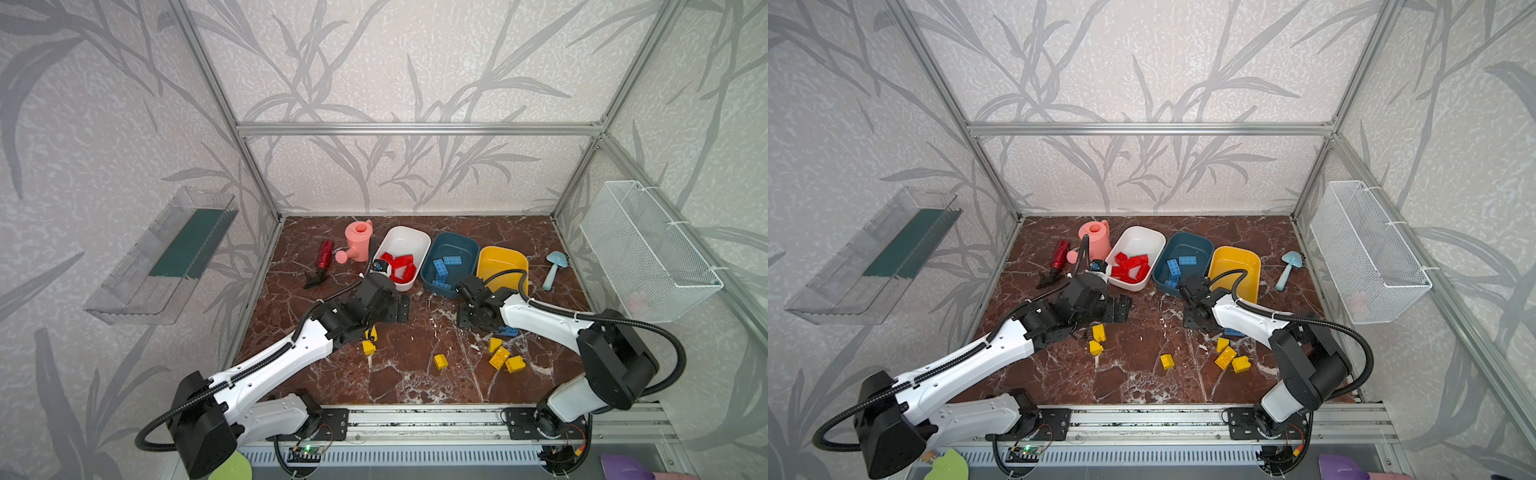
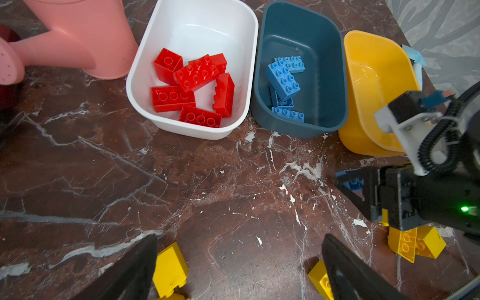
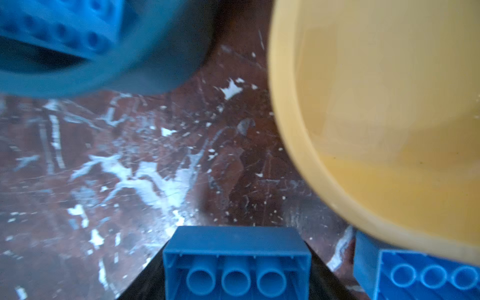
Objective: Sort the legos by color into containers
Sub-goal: 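Lift the blue brick over the teal tub with the right gripper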
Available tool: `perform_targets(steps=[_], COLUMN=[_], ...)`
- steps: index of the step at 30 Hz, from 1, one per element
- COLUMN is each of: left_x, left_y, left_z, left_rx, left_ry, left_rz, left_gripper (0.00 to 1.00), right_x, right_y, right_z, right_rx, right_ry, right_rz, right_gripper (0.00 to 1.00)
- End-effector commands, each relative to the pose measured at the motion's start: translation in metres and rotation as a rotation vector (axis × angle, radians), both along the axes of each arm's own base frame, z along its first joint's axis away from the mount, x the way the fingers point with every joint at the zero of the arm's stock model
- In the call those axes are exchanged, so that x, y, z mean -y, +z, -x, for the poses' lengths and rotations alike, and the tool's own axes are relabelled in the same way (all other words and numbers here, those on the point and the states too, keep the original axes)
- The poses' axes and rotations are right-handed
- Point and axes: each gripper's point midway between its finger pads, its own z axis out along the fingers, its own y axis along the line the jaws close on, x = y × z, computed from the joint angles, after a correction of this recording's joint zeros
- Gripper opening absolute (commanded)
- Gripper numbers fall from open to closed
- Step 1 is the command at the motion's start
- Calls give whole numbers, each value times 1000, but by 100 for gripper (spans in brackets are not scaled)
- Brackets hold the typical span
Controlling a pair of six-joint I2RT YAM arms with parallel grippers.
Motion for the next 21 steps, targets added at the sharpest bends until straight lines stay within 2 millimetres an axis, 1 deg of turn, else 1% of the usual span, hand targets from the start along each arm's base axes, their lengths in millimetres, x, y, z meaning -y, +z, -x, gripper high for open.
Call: perform_targets(steps=[1, 2, 4, 7, 11, 14, 16, 18, 20, 21], left_x=[-17, -20, -24, -33, -42, -43, -42, -39, -35, -34], left_y=[6, 10, 19, 35, 57, 68, 69, 62, 51, 46], left_z=[6, 7, 7, 4, 1, -2, -5, -9, -12, -13], left_rx=[10, 18, 46, 90, 120, 129, 133, 130, 96, 80], left_ry=[45, 53, 60, 77, 82, 67, 46, 17, -3, -10], left_rz=[-24, -28, -28, -46, -88, -111, -141, -183, -224, -237], left_gripper=[99, 99, 99, 99, 99, 99, 99, 99, 99, 99], right_x=[-10, -14, -19, -26, -32, -34, -34, -35, -40, -42], right_y=[43, 54, 71, 96, 118, 119, 117, 113, 108, 101], right_z=[-8, -11, -19, -36, -63, -83, -97, -111, -123, -128], right_rx=[73, 97, 146, 232, 271, 265, 263, 256, 243, 230], right_ry=[63, 101, 120, 142, 156, 159, 157, 159, 174, 178], right_rz=[-41, -45, -62, -86, -109, -123, -122, -127, -142, -133], right_gripper=[48, 48, 48, 48, 48, 48, 48, 48, 49, 49])
